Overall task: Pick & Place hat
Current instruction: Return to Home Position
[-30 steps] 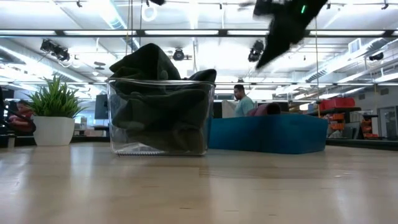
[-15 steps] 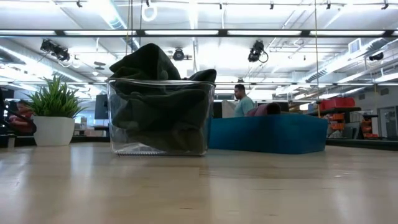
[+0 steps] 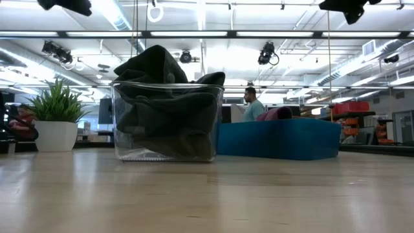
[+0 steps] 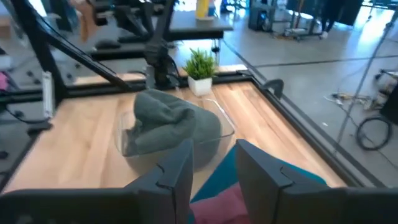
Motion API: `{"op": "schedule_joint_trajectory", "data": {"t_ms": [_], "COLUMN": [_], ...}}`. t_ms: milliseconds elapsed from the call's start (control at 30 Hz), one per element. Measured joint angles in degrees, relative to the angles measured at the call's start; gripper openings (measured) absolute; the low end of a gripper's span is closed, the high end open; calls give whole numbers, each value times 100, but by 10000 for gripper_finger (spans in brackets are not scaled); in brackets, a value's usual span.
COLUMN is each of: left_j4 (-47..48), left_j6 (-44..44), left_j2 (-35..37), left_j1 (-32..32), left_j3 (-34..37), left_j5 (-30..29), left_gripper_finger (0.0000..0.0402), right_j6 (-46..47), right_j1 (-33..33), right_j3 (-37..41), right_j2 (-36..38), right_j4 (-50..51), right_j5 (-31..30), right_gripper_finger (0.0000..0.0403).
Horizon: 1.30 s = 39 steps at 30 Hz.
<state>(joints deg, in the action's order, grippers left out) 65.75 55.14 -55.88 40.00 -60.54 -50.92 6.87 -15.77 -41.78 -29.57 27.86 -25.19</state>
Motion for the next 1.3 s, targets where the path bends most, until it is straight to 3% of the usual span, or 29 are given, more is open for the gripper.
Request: {"op": "schedule_joint_trajectory", "data": {"t_ms": [100,300,533,800,1033,1300], "left_j4": [-589,-2883,-5069,-5308,-6209,-6858], "left_j6": [-343,-2236,-3550,-4173,-4532,-4561], "left_j2": [665,1940,2764,3566,4200,4774], "left_j1": [-125,-413,-926,-1778,-2381,-2901], "left_j3": [313,1498,2915,3451,4305,4985], "left_j5": [257,649,1831,2316,2831,3521], "left_gripper_finger": [119,119,119,119,119,119], "right_j6": [-98,-150,-154,-400,-149,-118], "right_j1": [0,0,3,3,9,9], "right_j3": [177,701,1587,2067,2291,3027], "right_j2": [326,1006,1927,2959,2954,2956], "right_j4": [-150,-342,-776,-846,-910,-1719], "right_j5": [178,397,964,869,318,324], "right_gripper_finger": [123,123,123,123,123,123]}}
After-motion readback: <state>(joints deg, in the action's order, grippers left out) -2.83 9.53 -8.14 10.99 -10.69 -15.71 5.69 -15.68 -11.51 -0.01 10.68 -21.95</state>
